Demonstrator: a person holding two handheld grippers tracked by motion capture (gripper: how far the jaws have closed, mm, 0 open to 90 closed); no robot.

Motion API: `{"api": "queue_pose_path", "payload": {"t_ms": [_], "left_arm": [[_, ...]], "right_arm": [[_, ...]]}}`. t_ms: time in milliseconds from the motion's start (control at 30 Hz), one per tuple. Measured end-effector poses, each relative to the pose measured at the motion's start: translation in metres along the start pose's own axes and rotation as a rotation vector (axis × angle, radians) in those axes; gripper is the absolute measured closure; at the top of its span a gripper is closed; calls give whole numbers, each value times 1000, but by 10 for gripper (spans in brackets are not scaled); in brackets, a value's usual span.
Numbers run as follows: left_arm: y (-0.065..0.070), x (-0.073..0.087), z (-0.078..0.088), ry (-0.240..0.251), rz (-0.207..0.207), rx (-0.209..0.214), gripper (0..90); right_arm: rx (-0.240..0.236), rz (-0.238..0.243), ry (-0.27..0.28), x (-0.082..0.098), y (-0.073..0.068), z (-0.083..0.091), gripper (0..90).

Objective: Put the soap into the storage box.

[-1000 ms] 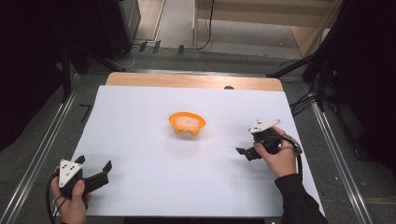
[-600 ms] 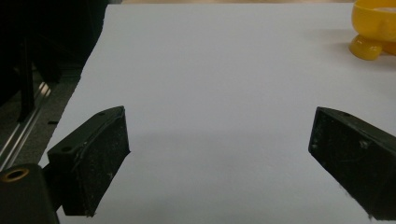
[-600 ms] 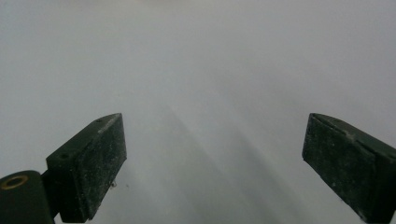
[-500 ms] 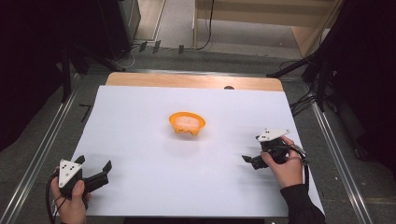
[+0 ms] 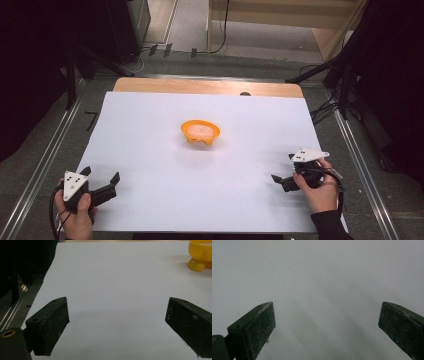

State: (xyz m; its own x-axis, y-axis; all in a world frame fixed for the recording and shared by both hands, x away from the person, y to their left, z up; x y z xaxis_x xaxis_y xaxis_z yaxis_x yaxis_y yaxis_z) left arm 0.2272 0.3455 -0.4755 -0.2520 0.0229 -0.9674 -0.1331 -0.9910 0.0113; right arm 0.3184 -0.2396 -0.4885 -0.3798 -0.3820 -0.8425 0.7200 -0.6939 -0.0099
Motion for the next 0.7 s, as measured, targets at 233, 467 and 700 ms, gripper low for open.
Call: {"api": "queue_pose_path", "payload": {"t_ms": [233,467,700], "left_arm": [[1,0,0,-1,-14,2,56],[1,0,0,1,-14,2,56],[1,0,0,1,-14,3,57]], "right_arm": [[10,-31,16,12,1,15,15],[56,-34,42,27,-2,28,0],[68,-41,51,35,-4,38,0]]}}
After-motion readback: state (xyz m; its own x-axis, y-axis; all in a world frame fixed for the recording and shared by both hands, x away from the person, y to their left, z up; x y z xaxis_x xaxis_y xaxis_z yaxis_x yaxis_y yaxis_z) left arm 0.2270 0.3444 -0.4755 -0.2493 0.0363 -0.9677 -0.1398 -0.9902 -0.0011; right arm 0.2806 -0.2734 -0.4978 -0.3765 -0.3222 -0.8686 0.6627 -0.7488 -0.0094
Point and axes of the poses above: each handheld gripper's, and its own axes: z roughly backward along the jaws, x roughly out of its underside, y roughly to its right, the point moved 3 cm from there along -z, roughly forward along the jaws, and after that the axes turned 11 degrees about y, right-handed, at the moved point
